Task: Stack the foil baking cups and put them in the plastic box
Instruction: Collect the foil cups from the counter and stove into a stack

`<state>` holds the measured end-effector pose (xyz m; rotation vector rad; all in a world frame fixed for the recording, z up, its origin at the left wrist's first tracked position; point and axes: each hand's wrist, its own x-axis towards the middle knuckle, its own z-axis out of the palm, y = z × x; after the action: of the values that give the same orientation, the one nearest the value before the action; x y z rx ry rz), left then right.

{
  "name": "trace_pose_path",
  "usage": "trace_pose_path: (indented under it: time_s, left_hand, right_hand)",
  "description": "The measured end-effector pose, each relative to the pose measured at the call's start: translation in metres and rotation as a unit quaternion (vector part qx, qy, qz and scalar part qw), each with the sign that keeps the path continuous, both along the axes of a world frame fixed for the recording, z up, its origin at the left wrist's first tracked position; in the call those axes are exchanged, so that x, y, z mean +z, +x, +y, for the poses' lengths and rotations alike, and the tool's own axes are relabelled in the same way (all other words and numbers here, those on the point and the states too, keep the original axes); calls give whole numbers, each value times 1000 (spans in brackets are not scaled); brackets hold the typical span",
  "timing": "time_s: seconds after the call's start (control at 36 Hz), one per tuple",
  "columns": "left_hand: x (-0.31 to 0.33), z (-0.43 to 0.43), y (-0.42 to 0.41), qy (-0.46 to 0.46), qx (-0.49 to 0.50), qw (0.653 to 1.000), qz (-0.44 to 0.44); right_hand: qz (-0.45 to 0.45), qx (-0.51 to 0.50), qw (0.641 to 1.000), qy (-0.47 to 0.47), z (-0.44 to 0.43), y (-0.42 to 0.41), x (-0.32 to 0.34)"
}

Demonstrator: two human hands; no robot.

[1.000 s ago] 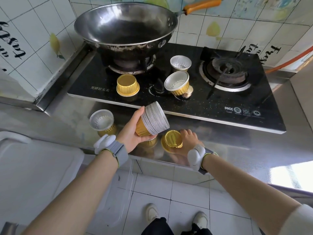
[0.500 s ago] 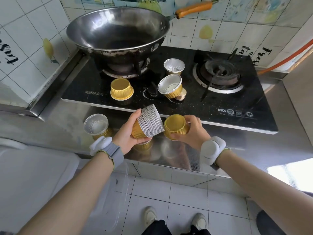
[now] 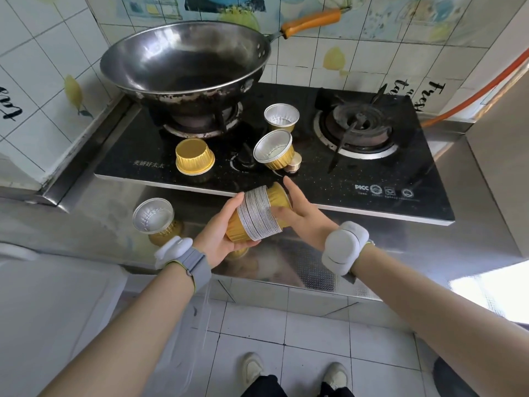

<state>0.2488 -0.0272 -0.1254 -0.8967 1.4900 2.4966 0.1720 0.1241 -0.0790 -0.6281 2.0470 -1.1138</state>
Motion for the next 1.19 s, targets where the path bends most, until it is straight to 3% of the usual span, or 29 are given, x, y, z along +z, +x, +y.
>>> trace_pose_path:
  time_s: [0.31,0.53,0.69,0.78,0.94,1.19]
  left_hand:
    - [8,15,-10,-24,-20,1000,1]
    - [15,31,-16,-24,-25,999,10]
    - [26,45,-26,-15,-17,999,28]
    - [29,50,-31,-13,-21,999,38]
    - [35,70,-49,-17,-61,995,72]
    - [39,98,-74,4,-78,992,103]
  right_hand:
    - [-67,-7,998,-2,12,8,6]
    - [-29,-38,998,-37,27,-3,11]
    - [15,-123,991,-46,46,-21,3]
    - [-40,-161,986,-25,53,-30,-6]
    - [-283,-151,944,-71,65,-39,-5]
    - [-305,-187,923,-141,87,-55,-4]
